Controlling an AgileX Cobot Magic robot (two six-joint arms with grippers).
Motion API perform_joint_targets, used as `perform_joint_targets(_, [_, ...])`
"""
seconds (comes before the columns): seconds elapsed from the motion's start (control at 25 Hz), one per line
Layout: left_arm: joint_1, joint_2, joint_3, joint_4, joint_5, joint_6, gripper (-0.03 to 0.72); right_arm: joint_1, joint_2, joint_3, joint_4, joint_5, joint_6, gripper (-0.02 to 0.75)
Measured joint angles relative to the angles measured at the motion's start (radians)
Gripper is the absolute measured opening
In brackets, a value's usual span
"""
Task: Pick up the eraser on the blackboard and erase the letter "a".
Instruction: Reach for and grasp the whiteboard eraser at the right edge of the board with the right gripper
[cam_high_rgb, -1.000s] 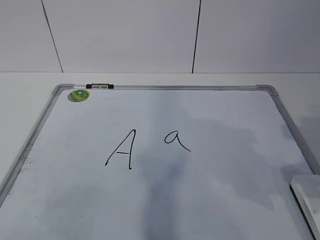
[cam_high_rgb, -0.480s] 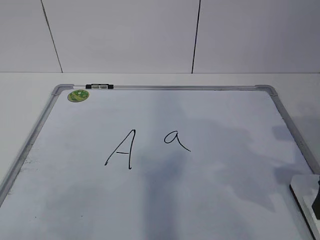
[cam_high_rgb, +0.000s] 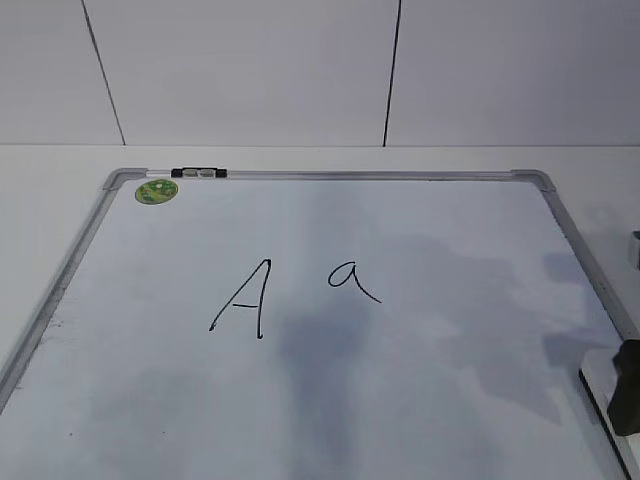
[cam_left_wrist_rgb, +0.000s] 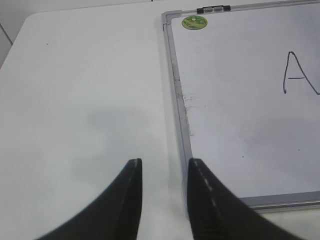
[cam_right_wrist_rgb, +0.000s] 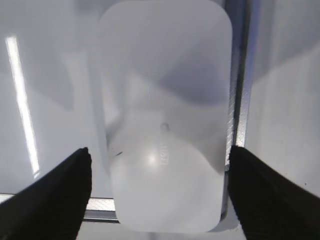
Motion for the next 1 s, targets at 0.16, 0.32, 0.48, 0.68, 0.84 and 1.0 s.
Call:
perform_joint_targets(0.16, [0.000, 0.000, 0.000, 0.000, 0.000, 0.000, 0.235, 0.000, 0.015, 0.000, -0.005, -0.010, 0.007, 0.675])
perform_joint_targets(0.32, [0.000, 0.000, 0.000, 0.000, 0.000, 0.000, 0.235, 0.000, 0.015, 0.000, -0.022, -0.019, 0.022, 0.675])
perform_joint_targets(0.48, [0.000, 0.000, 0.000, 0.000, 0.000, 0.000, 0.235, 0.000, 0.015, 0.000, -0.037, -0.025, 0.026, 0.675])
perform_joint_targets(0.68, [0.000, 0.000, 0.000, 0.000, 0.000, 0.000, 0.235, 0.000, 0.015, 0.000, -0.039, -0.032, 0.028, 0.675])
perform_joint_targets(0.84, [0.000, 0.000, 0.000, 0.000, 0.000, 0.000, 0.235, 0.000, 0.015, 0.000, -0.039, -0.033, 0.028, 0.675])
perform_joint_targets(1.0, [0.000, 0.000, 0.000, 0.000, 0.000, 0.000, 0.235, 0.000, 0.026, 0.000, -0.037, -0.033, 0.026, 0.675])
